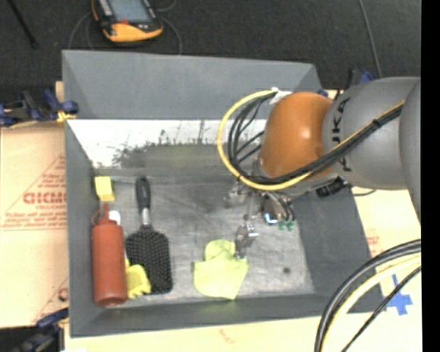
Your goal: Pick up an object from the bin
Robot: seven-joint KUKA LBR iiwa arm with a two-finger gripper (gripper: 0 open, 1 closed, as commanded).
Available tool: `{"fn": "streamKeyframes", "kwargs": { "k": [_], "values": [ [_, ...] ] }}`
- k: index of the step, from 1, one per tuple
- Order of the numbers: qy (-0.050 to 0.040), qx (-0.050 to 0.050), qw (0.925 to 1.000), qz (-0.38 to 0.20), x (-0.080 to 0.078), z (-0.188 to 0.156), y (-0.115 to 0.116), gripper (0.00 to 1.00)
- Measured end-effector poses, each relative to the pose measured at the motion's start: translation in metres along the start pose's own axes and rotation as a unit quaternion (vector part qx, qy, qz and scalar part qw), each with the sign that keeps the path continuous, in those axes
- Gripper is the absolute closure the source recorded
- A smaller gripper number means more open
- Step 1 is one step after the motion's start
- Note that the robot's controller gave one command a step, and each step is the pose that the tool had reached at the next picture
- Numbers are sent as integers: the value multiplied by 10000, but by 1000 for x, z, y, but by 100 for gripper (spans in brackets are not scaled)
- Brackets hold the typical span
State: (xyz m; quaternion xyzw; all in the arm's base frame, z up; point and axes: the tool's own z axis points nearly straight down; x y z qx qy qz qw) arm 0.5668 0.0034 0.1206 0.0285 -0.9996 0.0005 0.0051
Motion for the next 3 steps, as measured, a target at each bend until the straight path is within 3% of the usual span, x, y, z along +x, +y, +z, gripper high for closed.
{"fn": "streamKeyframes", "kwargs": {
  "k": [1,2,3],
  "values": [
    [-67,3,9956,-930,64,43,21,100],
    [-67,3,9956,-930,64,43,21,100],
    [-70,-2,9992,-399,43,-84,10,100]
  ]
}}
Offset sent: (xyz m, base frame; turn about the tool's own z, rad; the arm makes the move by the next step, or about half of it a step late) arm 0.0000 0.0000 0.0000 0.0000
